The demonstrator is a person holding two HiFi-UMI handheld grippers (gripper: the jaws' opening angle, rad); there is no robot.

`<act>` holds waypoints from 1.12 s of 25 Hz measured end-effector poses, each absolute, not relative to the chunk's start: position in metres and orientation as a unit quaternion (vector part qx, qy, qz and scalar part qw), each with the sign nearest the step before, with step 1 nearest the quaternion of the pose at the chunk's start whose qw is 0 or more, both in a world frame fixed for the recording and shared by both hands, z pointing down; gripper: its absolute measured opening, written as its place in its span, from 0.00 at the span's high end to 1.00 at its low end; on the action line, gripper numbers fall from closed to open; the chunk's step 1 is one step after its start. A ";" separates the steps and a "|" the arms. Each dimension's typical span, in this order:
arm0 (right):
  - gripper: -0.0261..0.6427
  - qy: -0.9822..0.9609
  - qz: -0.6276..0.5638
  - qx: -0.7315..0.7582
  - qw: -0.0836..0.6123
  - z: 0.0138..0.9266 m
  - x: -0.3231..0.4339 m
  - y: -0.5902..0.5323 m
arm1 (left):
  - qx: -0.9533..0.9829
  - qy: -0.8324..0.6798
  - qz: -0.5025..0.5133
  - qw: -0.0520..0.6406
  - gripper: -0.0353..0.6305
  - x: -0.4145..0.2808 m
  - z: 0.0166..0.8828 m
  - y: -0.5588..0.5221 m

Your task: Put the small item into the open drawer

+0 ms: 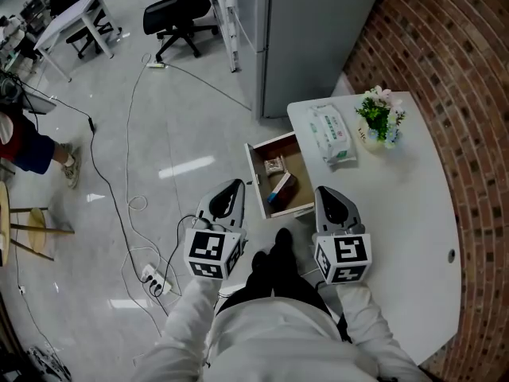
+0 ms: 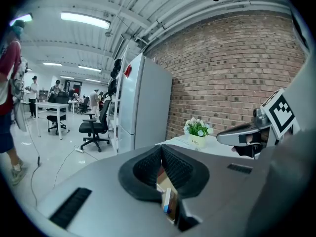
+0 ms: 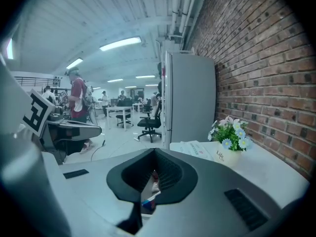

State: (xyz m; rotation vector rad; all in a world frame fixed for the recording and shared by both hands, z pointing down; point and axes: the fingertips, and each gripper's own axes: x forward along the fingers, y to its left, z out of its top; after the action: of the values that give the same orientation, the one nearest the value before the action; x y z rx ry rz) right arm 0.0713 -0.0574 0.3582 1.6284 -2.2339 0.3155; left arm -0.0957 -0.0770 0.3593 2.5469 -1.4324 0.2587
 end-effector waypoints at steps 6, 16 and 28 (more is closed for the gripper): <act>0.92 -0.796 0.105 0.567 0.187 0.356 0.064 -0.053 | 0.855 -0.500 0.072 0.119 0.92 -0.108 0.359 -0.072; 0.92 -0.805 0.097 0.554 0.189 0.354 0.056 -0.052 | 0.851 -0.507 0.069 0.120 0.92 -0.117 0.359 -0.068; 0.92 -0.809 0.094 0.548 0.192 0.351 0.049 -0.046 | 0.853 -0.504 0.064 0.124 0.92 -0.120 0.355 -0.062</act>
State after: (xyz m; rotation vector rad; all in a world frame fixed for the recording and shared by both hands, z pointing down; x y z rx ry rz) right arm 0.0494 -0.0463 0.3511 1.5390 -2.2711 0.2634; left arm -0.1201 -0.0623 0.3551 2.4854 -1.4684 0.1862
